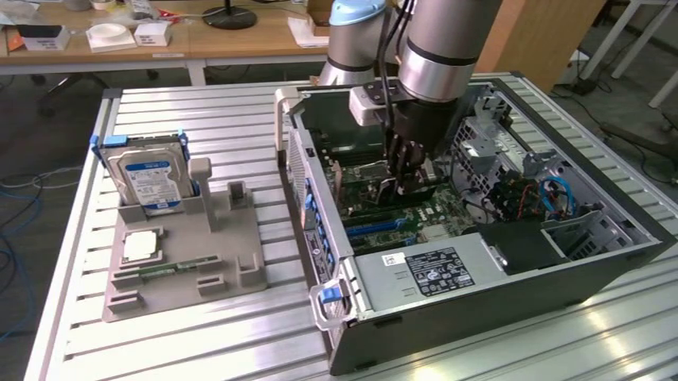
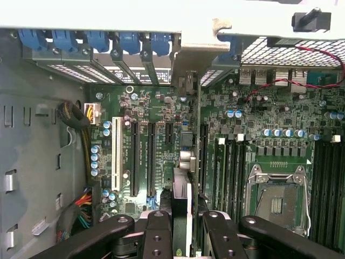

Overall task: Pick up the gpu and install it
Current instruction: 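Insert the gpu into the slot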

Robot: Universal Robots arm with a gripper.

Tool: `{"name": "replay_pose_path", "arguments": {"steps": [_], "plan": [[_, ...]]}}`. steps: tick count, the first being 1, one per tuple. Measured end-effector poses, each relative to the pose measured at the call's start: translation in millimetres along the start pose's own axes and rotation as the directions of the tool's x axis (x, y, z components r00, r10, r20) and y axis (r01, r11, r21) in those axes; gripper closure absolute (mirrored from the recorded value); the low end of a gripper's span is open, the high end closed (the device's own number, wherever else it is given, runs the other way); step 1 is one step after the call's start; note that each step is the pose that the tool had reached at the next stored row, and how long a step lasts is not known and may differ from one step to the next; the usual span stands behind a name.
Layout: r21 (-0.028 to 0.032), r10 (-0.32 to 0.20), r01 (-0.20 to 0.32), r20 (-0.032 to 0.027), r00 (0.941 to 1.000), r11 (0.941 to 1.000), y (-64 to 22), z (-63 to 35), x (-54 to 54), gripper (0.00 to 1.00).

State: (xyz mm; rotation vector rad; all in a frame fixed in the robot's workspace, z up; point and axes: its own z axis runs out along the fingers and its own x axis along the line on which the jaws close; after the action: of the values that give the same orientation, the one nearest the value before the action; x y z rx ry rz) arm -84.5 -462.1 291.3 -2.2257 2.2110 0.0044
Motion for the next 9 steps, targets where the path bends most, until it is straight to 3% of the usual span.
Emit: {"name": "replay_pose_path", "arguments": {"steps": [9], "plan": [[0.0009, 0.0, 0.0, -0.0004, 1.0, 1.0, 0.2, 12.3, 0.0, 0.73]]}}
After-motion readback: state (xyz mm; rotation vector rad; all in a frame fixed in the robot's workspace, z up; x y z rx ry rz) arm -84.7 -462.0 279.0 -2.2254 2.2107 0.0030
